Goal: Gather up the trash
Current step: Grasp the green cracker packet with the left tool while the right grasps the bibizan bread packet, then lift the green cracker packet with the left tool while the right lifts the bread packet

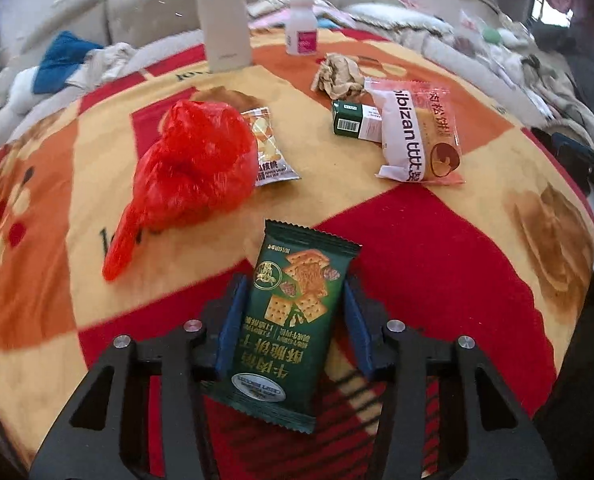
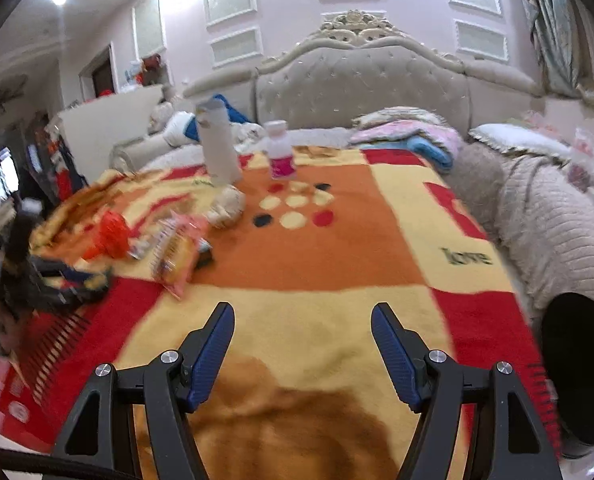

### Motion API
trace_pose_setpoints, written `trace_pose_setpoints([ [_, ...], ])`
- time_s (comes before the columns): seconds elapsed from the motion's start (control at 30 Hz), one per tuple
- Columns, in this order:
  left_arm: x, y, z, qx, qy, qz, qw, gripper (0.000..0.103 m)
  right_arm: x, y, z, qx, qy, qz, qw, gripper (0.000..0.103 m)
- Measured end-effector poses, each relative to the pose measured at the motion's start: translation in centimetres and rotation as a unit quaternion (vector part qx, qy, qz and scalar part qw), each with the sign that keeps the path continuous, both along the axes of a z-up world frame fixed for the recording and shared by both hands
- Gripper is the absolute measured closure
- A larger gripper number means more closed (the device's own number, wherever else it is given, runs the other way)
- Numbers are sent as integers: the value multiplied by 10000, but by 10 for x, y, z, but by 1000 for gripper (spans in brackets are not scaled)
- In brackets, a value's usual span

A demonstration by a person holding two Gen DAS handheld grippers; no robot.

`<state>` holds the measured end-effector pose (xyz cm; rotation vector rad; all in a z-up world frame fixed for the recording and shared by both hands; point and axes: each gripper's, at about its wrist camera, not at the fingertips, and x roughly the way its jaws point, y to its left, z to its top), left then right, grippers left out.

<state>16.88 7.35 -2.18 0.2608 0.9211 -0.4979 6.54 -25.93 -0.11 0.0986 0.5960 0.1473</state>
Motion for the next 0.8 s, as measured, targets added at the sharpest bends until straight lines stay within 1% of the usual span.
trace_pose_setpoints([
  [0.07, -11, -4, -1, -17, -157, 273, 9995, 60, 20, 6, -1, 445, 231, 106, 9987, 34],
  [0.1, -19, -6, -1, -42, -255, 562, 9981, 60, 32, 11, -2, 655, 373, 139, 9971, 34],
  [0.17, -27, -7, -2, -204, -310, 876, 9955, 61, 52, 27, -5, 930, 592, 211, 9937, 34],
  [0.2, -31, -7, -4, -289, -366, 1035, 9935, 61, 64, 41, -5, 1011, 703, 287, 9920, 34],
  [0.23, -34, -8, -5, -298, -453, 1129, 9921, 61, 72, 53, -5, 1057, 740, 381, 9909, 34],
  [0.27, -36, -8, -6, -347, -540, 1211, 9906, 61, 80, 64, -5, 1060, 771, 461, 9903, 34],
  [0.3, -35, -6, -6, -420, -537, 1267, 9896, 61, 89, 79, -5, 1020, 839, 551, 9897, 30],
  [0.43, -33, -2, -6, -510, -502, 1295, 9890, 61, 119, 114, -17, 639, 1176, 533, 9896, 30],
  [0.5, -31, -5, -6, -441, -528, 1290, 9893, 61, 131, 124, -22, 615, 1275, 479, 9888, 30],
  [0.57, -31, -4, -6, -453, -525, 1296, 9891, 61, 139, 129, -25, 645, 1398, 434, 9871, 30],
  [0.6, -32, -4, -6, -463, -524, 1297, 9891, 61, 141, 130, -26, 602, 1435, 419, 9869, 32],
  [0.63, -32, -4, -6, -471, -522, 1297, 9891, 61, 143, 133, -28, 427, 1454, 307, 9880, 36],
  [0.67, -32, -4, -6, -467, -523, 1294, 9891, 61, 143, 133, -29, 367, 1451, 235, 9885, 49],
  [0.7, -32, -4, -6, -454, -527, 1293, 9892, 61, 143, 131, -30, 495, 1468, 280, 9875, 57],
  [0.73, -32, -3, -6, -455, -529, 1298, 9891, 61, 142, 127, -29, 579, 1456, 310, 9872, 59],
  [0.77, -31, -3, -7, -456, -528, 1295, 9891, 61, 139, 124, -27, 568, 1416, 316, 9878, 64],
  [0.8, -31, -3, -7, -457, -527, 1297, 9891, 61, 135, 121, -25, 523, 1384, 348, 9884, 64],
])
